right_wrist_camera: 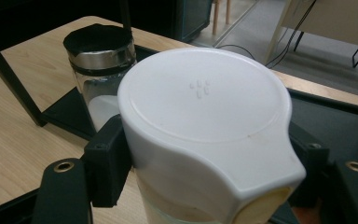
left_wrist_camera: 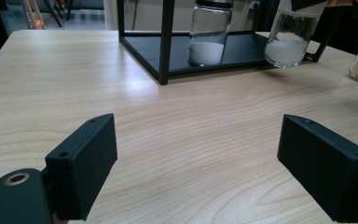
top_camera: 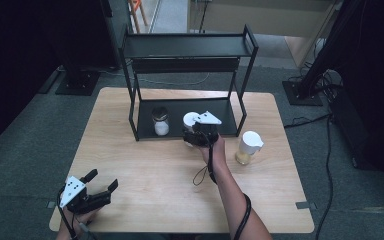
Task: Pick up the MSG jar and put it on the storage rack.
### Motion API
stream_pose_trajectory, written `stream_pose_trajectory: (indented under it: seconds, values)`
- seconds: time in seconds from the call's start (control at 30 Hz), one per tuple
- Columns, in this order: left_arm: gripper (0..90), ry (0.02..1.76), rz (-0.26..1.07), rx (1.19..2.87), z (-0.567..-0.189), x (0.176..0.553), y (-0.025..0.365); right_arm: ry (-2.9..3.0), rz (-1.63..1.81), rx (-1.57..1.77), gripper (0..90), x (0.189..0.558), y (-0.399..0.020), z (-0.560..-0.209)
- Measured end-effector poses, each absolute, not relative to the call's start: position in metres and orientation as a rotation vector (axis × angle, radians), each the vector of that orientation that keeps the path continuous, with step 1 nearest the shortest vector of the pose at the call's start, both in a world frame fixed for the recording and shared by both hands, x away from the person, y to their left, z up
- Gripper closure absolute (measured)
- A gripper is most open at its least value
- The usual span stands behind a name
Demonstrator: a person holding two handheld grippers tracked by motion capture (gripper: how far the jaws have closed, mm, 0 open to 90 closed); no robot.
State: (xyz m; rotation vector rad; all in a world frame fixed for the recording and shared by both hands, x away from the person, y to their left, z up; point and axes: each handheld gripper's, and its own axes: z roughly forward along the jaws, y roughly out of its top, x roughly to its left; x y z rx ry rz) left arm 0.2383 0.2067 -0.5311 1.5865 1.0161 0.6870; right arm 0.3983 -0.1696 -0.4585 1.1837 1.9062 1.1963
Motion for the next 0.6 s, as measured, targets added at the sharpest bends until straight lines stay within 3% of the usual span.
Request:
stream_pose_trajectory:
  seconds: [0.6]
  values:
    - [12.2, 1.016, 0.683, 1.582, -0.531, 0.238, 0.207, 1.894, 1.177, 1.212, 30.3, 0.421, -0.161, -0.458]
